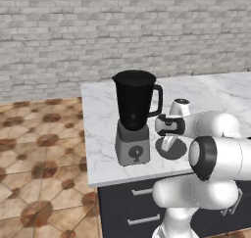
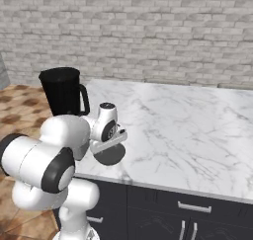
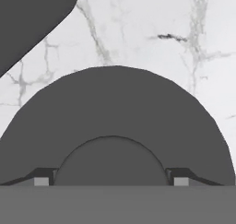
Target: Close the lid blender by securely placing the lid on top.
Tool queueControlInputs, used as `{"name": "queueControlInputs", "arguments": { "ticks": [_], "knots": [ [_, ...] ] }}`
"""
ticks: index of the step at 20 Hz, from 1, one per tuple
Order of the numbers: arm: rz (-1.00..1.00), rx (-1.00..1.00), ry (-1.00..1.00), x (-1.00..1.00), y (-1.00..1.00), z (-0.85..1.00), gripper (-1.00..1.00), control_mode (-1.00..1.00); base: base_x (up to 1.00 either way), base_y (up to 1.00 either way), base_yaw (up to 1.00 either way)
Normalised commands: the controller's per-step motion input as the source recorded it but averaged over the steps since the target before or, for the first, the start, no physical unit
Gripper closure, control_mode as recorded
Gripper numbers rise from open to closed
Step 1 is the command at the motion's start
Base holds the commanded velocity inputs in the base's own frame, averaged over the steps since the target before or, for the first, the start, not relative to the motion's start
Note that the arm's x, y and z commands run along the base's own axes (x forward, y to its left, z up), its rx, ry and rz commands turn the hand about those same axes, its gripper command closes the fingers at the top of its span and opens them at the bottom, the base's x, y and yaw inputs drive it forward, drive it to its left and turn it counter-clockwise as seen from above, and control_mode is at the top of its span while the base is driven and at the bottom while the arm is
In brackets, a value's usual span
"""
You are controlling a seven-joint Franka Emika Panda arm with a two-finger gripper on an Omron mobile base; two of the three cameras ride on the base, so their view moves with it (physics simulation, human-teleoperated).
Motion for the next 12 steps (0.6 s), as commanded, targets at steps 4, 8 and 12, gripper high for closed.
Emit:
{"name": "queueControlInputs", "arguments": {
  "ticks": [4, 8, 12],
  "knots": [
    [0.0, -0.14, -0.02, 0.03, 0.0, 0.97, 1.0, -1.0, 0.0, 0.0, 0.0],
    [-0.01, -0.16, -0.01, 0.03, -0.01, 1.0, 1.0, -1.0, 0.0, 0.0, 0.0],
    [0.0, -0.05, 0.0, 0.0, -0.21, 0.85, 1.0, -1.0, 0.0, 0.0, 0.0]
  ]
}}
